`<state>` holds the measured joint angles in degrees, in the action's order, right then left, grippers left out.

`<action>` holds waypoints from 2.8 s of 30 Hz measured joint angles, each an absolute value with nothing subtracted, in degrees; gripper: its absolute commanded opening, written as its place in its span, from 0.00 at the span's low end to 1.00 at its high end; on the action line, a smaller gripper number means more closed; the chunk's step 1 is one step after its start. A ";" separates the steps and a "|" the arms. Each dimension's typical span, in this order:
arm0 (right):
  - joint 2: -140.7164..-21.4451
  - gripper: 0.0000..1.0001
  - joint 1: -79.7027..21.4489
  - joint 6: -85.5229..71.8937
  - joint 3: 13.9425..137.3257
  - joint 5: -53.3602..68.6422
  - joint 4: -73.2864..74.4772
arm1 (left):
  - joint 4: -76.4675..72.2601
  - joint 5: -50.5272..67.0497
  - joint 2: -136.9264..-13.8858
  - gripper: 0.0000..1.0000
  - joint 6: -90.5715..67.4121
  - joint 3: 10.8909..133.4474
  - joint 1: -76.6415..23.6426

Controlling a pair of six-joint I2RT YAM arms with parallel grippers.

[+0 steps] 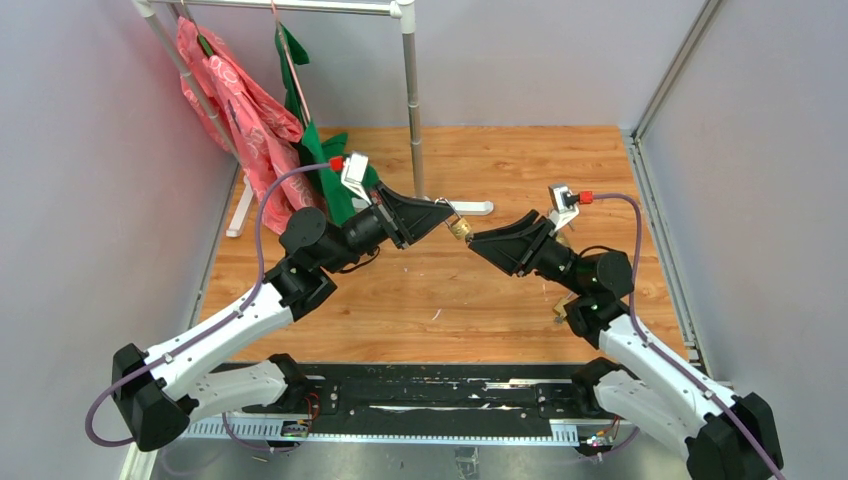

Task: Lock with the key
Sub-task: Lock the lock, then place the lock at the center of the board.

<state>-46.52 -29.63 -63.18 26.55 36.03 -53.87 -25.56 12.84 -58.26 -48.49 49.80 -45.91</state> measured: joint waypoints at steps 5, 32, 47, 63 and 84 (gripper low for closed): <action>-49.45 0.43 -29.63 -63.33 27.68 36.71 -54.98 | -25.56 14.00 -58.50 0.00 -48.64 49.80 -45.91; -50.89 0.01 -29.63 -64.79 29.08 39.03 -58.78 | -25.58 13.80 -58.61 0.00 -49.54 49.80 -45.82; -45.80 0.00 -29.63 -64.79 24.05 37.26 -56.86 | -25.39 11.57 -57.25 0.00 -49.34 49.45 -45.04; -30.37 0.00 -29.63 -37.34 37.15 12.93 6.17 | 6.79 15.27 -63.24 0.00 -32.95 63.72 -43.44; -59.55 0.00 -48.71 -55.29 26.35 2.02 -12.01 | 28.23 30.00 -99.35 0.00 -11.57 63.44 -27.29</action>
<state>-59.55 -48.71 -55.29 26.35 2.02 -12.01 28.23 30.00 -99.35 -11.57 63.44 -27.29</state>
